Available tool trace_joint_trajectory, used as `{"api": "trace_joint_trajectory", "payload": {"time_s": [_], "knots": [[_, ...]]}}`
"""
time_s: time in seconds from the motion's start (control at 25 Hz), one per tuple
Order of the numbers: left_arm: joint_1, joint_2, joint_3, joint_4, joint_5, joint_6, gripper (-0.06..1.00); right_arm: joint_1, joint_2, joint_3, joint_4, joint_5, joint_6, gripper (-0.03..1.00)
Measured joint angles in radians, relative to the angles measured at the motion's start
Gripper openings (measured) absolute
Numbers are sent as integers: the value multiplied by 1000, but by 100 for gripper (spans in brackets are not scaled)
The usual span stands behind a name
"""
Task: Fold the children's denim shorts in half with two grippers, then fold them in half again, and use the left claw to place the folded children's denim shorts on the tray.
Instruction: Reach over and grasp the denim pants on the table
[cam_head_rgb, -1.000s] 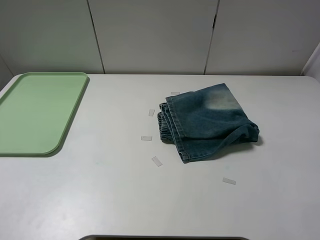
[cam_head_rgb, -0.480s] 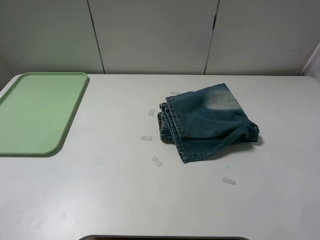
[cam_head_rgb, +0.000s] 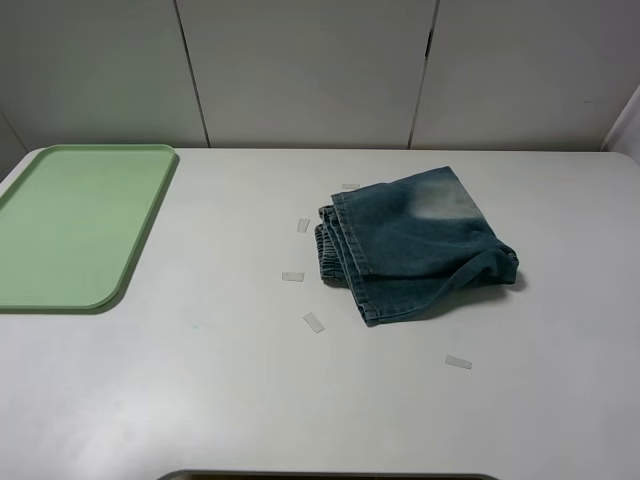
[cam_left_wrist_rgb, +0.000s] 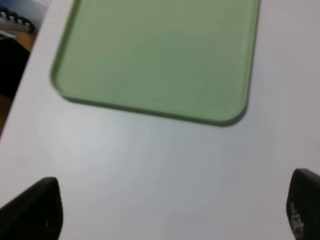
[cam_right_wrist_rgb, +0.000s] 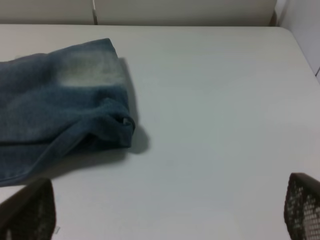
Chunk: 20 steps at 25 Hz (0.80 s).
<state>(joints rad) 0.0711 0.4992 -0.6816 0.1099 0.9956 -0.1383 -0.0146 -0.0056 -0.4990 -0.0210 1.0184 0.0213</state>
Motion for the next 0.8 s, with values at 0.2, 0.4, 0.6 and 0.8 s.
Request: {"api": "trace_joint_trajectory", "payload": {"time_s": [0.2,0.4,0.6,0.8], "knots": [[-7,251,-102,-72,-64,9,87,0,0,0,0,0,0,69],[-41,434,-174,-158,-123,58,87,0,0,0,0,0,0,69],[-146,623,-201,-209,-251,74,87,0,0,0,0,0,0,69],[-292,770,-202,-217,-378,19,87,0,0,0,0,0,0,69]]}}
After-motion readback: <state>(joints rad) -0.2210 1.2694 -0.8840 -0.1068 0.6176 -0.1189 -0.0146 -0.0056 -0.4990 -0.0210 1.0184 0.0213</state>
